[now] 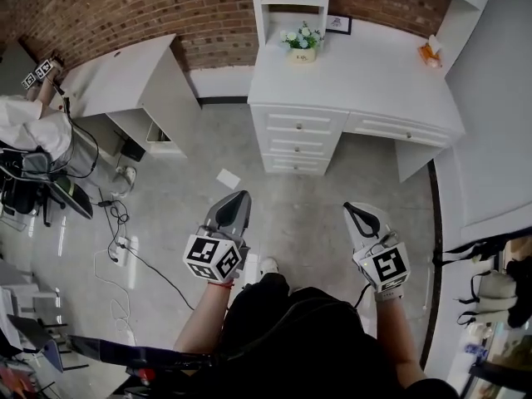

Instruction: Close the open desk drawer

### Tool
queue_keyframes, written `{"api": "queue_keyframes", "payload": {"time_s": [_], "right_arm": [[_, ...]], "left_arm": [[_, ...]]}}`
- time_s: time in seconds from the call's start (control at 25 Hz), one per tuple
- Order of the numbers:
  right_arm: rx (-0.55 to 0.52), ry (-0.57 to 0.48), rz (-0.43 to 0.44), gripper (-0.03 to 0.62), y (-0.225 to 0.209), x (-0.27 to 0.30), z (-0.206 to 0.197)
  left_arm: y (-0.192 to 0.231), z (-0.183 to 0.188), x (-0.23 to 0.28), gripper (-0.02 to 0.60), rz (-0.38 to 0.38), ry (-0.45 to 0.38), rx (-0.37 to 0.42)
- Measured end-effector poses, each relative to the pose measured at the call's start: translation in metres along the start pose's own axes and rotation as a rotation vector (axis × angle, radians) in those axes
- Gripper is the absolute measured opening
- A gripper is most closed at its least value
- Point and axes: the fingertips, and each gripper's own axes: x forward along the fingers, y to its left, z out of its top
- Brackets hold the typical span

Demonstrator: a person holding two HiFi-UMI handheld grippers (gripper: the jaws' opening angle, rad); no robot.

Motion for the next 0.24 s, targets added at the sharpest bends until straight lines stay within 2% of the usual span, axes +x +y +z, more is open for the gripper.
{"api": "queue_keyframes", "payload": {"time_s": [0.24], "right_arm": [[0.076, -0.061, 0.012, 0.0, 0.006, -0.035, -0.002]], "left_arm": [[-0.037, -0.002, -0.02, 0.003, -0.003, 0.013, 0.011]]}}
